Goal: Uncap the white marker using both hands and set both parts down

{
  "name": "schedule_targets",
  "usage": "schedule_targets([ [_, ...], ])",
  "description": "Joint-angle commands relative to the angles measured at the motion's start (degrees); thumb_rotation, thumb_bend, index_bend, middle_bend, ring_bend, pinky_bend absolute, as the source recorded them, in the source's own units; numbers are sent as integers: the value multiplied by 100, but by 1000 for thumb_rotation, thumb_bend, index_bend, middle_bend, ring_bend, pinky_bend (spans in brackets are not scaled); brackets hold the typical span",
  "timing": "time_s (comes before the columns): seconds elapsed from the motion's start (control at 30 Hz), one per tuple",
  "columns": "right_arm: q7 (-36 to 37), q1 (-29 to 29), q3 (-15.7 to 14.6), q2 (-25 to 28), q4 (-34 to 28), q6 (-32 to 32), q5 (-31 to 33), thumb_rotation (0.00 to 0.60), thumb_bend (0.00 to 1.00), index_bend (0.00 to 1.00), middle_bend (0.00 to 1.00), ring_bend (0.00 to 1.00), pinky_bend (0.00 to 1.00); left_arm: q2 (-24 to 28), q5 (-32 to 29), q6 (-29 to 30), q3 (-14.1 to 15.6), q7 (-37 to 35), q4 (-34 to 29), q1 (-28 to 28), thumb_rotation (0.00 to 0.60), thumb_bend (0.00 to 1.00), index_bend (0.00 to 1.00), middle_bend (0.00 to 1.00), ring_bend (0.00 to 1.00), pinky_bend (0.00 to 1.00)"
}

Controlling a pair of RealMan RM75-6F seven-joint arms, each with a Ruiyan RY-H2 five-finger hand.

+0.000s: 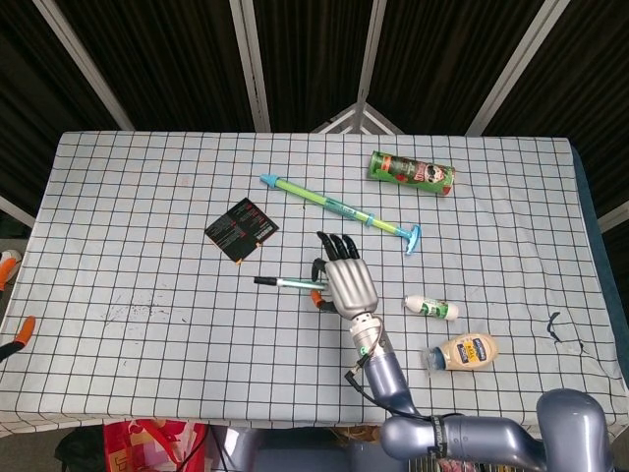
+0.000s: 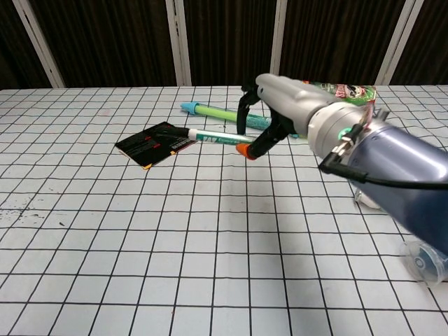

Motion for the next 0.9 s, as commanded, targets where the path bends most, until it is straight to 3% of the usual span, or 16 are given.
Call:
schedule_targets([
  [0.03, -438, -114, 20, 432, -564, 331, 66, 600, 461, 697, 75, 71, 36, -9, 169, 35, 3, 93, -213, -82, 600, 468, 128, 3, 0, 126],
  [0.53, -1118, -317, -48, 1567, -2187, 999, 50, 600, 461, 697, 75, 71, 36, -576, 683, -513, -83, 1099, -1240, -790, 600, 455, 190, 63, 0, 127],
  [0.9, -1268, -130, -199, 1500, -2659, 1114, -30, 600, 462, 698, 75, 71, 36, -1372, 867, -627, -248, 1528, -1377, -1213, 600, 448, 243, 128, 0, 126],
])
